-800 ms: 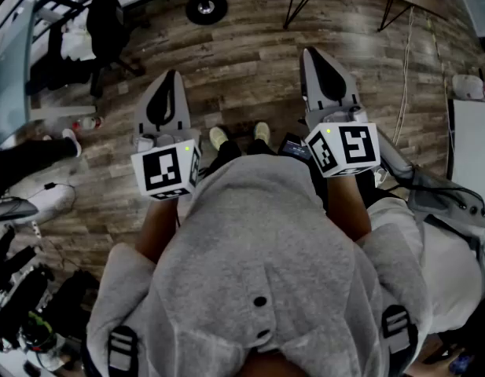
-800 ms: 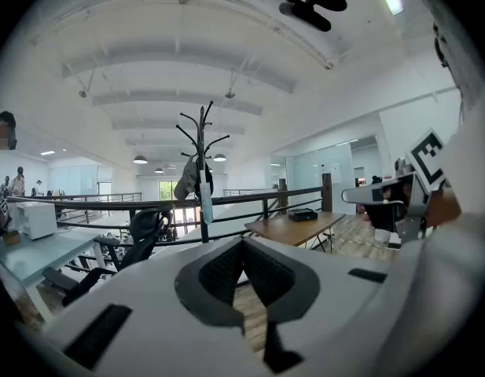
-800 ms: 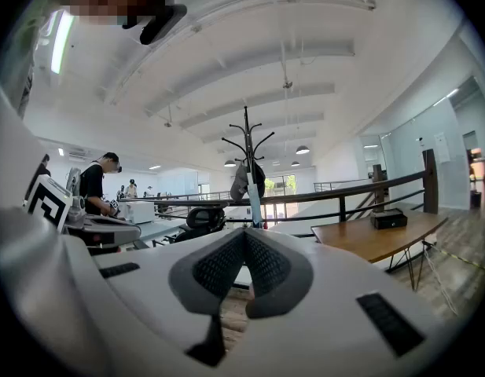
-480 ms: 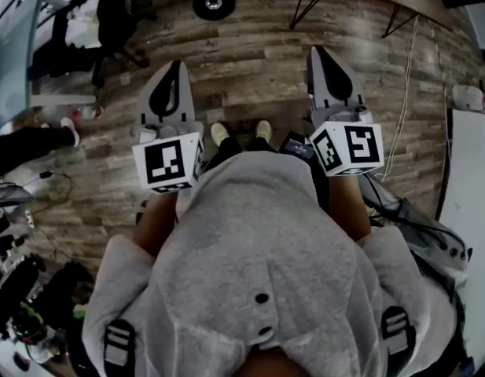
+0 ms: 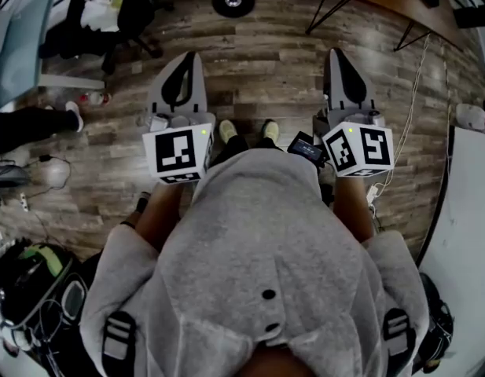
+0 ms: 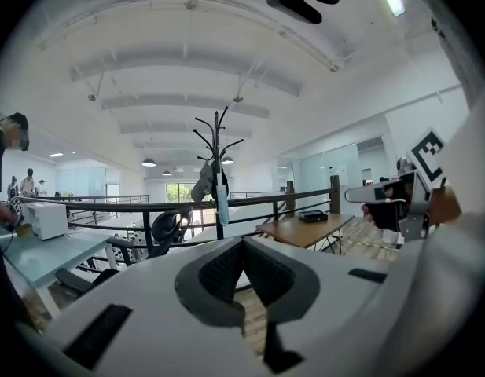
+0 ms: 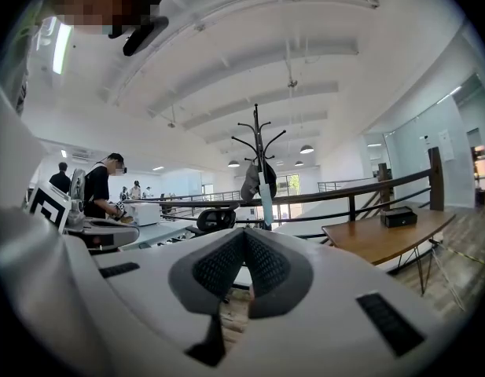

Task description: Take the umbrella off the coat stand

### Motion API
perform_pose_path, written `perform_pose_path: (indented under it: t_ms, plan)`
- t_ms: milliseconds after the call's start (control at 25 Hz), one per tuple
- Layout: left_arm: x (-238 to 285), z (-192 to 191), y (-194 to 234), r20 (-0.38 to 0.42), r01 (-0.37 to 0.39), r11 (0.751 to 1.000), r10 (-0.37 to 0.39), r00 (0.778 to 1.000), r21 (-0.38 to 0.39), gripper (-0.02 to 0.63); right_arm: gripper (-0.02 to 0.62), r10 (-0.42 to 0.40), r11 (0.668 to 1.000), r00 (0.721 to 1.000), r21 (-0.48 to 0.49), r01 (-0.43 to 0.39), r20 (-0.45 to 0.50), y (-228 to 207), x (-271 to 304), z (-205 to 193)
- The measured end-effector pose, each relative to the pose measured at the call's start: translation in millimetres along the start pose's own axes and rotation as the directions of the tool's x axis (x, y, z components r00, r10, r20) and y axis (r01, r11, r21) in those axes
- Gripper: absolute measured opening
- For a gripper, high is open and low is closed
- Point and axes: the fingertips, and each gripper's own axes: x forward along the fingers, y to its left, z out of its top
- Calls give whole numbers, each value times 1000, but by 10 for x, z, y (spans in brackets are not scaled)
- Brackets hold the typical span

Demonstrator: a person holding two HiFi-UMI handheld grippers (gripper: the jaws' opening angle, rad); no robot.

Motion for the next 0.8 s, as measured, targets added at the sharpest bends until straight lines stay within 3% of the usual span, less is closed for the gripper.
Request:
perform_pose_path:
  t_ms: [400, 800]
  plan:
    - [-69, -92, 388, -2, -24, 1000, 24, 1000, -12, 15, 9, 41, 998, 999, -40, -41, -11, 407, 249, 3]
    - [16, -72, 437, 3, -56, 998, 56, 998, -10, 15, 9, 79, 997, 997, -23, -79, -8, 389, 451, 11]
